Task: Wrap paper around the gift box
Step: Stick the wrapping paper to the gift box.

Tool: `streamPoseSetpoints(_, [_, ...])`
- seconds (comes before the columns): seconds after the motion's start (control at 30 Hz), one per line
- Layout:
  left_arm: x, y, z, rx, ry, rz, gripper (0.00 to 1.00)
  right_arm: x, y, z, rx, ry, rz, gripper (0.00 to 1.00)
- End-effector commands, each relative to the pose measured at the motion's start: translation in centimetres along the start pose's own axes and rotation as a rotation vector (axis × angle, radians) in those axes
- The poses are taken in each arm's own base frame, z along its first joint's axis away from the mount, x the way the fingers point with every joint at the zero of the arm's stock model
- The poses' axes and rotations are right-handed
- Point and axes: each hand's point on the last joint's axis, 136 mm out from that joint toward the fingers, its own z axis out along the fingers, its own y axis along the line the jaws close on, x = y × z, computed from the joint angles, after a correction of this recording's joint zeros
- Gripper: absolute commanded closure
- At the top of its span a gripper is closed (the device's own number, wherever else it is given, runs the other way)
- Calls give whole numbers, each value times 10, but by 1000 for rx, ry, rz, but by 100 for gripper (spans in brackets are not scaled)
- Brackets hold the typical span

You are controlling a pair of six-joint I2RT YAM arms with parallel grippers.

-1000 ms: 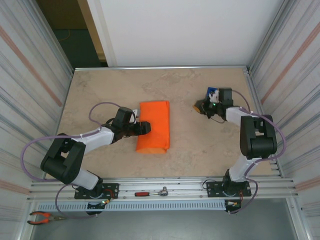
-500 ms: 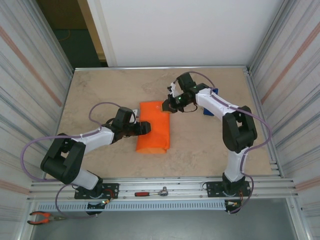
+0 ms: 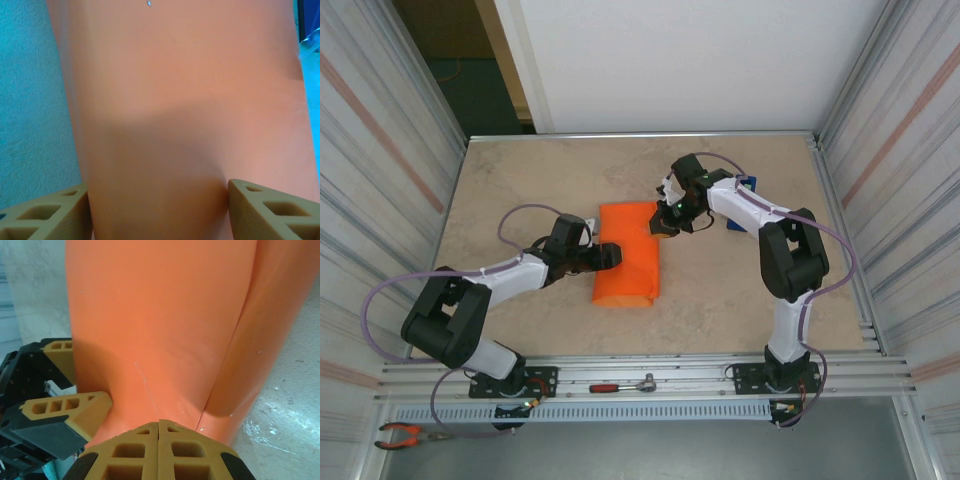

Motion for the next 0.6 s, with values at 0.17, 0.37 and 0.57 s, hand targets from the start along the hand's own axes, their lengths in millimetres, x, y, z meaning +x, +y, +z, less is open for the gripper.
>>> streamPoseSetpoints(0.17, [66,63,4,-253,206,-15,34,15,-35,24,117,82,14,100])
streamPoseSetpoints(0.37, [67,62,5,-250,209,-17,34,20,-41,24,199,82,-12,100])
streamPoseSetpoints(0.57, [67,63,4,-252,209,-16,34,22,-38,27,223,80,-26,98])
